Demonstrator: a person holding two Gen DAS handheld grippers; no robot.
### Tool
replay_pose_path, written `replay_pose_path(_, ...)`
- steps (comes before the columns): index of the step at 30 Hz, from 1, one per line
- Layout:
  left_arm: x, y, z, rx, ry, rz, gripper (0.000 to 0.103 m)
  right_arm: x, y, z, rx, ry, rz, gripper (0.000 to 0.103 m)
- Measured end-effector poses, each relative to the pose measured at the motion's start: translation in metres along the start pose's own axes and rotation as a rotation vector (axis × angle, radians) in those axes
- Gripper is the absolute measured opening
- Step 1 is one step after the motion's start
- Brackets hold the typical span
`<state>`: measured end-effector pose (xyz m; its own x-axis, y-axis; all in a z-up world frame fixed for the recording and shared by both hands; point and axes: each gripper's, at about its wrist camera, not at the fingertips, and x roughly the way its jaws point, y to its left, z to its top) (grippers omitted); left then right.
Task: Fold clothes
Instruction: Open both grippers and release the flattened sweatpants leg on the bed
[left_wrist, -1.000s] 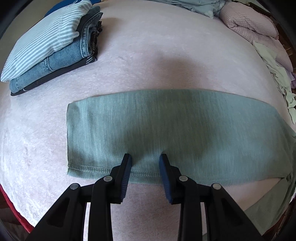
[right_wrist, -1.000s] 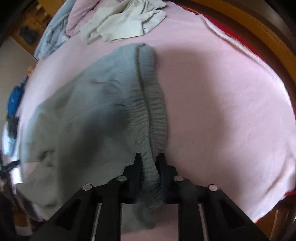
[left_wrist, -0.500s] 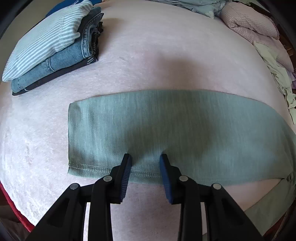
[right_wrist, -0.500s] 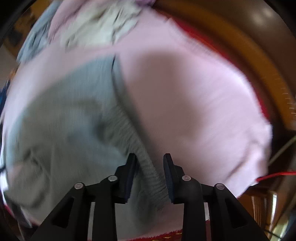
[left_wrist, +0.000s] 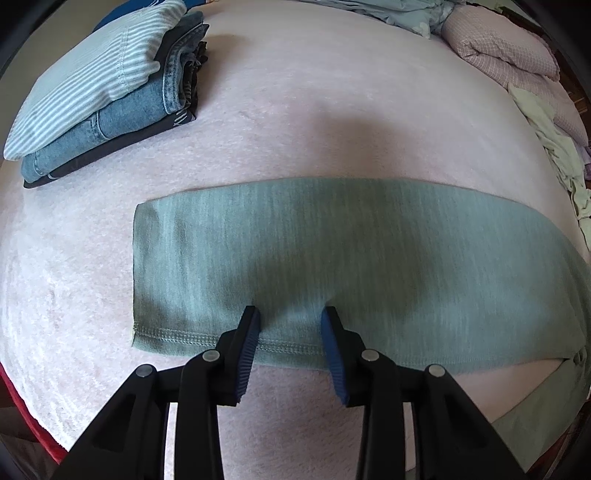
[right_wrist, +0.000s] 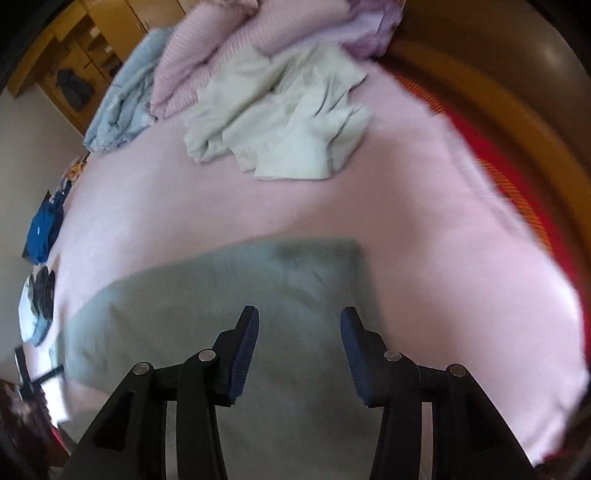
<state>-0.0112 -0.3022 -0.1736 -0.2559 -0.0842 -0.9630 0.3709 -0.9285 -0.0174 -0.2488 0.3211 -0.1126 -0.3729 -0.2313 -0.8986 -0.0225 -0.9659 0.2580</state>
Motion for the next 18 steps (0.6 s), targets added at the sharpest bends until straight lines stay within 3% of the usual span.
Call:
replay_pose_path(4, -0.002, 0.007, -0.005, -0.009, 0.008, -0.005, 0.032, 0.051, -0.012, 0.021, 0.06, 0.105, -0.016, 0.044)
replay_pose_path(8, -0.004, 0.013, -0.012, -0.009, -0.005, -0.007, 0.032, 0.048, -0.009, 0.037, 0.083, 0.067, -0.078, 0.039)
replay_pose_path(15, -0.037, 0.024, -0.041, 0.014, -0.086, -0.065, 0.032, -0.027, 0.039, -0.032, -0.116, -0.046, 0.053, 0.042)
replay_pose_path(18, -0.069, 0.029, -0.066, 0.034, -0.139, -0.123, 0.032, -0.05, 0.066, -0.084, -0.223, -0.033, 0.184, 0.043)
